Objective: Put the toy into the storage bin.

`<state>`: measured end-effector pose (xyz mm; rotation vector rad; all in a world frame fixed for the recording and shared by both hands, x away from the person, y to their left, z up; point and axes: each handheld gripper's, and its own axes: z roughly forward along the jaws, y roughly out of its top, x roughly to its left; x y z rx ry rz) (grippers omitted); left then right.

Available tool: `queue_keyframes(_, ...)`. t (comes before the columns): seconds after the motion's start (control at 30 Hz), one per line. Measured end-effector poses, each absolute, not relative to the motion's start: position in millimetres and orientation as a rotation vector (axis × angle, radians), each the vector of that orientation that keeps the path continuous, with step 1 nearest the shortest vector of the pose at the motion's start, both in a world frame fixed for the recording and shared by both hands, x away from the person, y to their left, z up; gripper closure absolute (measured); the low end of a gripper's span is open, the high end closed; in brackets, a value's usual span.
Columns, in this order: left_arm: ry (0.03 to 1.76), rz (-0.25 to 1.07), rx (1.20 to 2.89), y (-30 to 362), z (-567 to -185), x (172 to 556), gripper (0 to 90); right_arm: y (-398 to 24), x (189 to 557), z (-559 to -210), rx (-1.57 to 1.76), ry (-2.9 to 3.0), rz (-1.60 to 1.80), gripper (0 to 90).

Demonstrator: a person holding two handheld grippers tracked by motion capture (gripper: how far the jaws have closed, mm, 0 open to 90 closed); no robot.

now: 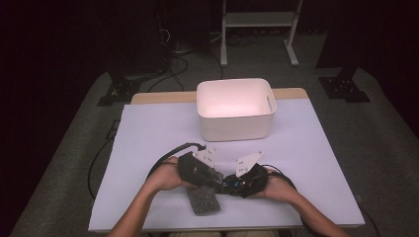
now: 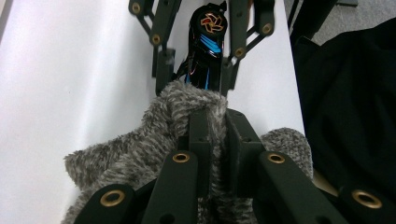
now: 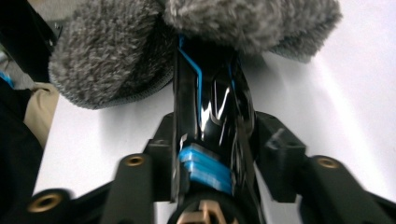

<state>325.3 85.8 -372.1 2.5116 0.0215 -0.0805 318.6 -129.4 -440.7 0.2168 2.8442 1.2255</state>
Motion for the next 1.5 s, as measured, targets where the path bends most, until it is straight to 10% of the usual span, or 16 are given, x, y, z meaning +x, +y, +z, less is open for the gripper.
queue_keyframes(0.2,0.018,-0.082,2.507,85,-373,325,81.6,-162,309,-443,0.327,2.798,1.253,45.9)
queue_keyframes(0.4,-0.004,-0.125,2.468,78,-371,328,81.7,-185,304,-445,0.383,2.791,1.311,67.6)
queue_keyframes(0.83,-0.173,-0.200,2.495,-4,-375,329,81.8,-184,299,-447,0.394,2.756,1.329,68.0)
queue_keyframes(1.5,0.040,-0.112,2.466,96,-373,330,80.8,-183,299,-447,0.369,2.767,1.280,68.8)
